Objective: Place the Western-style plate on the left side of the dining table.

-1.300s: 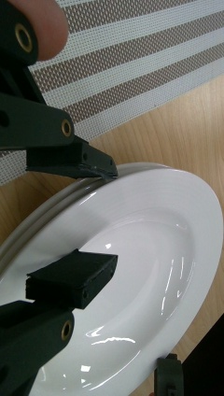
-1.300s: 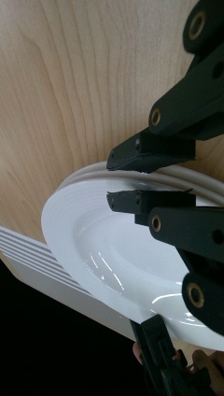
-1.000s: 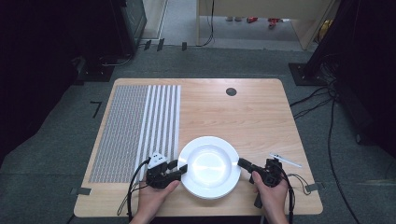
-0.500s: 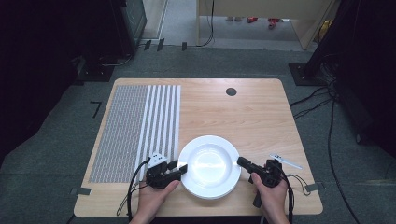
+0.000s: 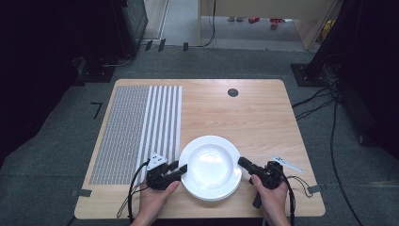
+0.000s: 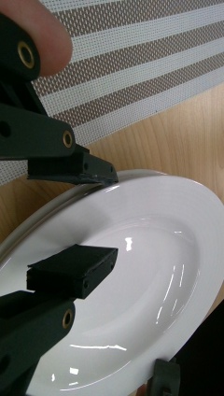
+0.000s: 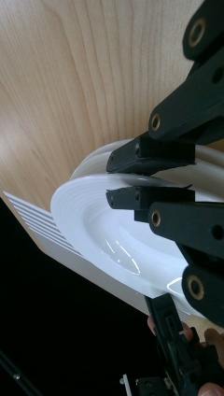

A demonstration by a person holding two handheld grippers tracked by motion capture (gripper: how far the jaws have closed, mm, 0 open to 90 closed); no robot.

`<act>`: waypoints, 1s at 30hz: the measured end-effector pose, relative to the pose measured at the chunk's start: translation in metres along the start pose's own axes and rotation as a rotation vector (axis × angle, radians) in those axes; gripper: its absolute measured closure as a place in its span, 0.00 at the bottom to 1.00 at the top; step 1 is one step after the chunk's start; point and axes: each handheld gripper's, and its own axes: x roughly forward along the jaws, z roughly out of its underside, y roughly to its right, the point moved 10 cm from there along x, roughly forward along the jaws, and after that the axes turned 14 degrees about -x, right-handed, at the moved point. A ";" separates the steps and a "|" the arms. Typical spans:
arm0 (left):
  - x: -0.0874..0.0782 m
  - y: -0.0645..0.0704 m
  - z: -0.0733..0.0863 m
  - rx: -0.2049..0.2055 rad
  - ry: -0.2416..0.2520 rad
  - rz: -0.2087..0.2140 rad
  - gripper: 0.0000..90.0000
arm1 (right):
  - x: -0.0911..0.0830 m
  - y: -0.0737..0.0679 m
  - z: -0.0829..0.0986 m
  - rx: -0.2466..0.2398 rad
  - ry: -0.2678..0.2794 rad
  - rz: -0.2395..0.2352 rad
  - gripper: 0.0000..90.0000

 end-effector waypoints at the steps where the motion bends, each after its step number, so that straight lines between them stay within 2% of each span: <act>1: 0.000 0.000 0.000 -0.001 0.004 0.001 0.65 | 0.000 0.000 0.000 -0.001 0.001 0.001 0.91; 8: -0.003 0.001 -0.003 -0.026 0.023 0.025 0.69 | 0.004 0.001 0.004 -0.006 -0.001 0.015 0.91; 15: -0.005 0.000 -0.005 -0.051 0.035 0.032 0.71 | 0.002 -0.003 0.000 -0.001 0.024 -0.004 0.92; 24: -0.009 -0.001 -0.009 -0.058 0.054 0.040 0.74 | 0.003 -0.006 -0.003 0.003 0.036 -0.006 0.93; 30: -0.014 0.000 -0.013 -0.070 0.065 0.081 0.77 | 0.003 -0.011 -0.008 0.015 0.057 -0.018 0.94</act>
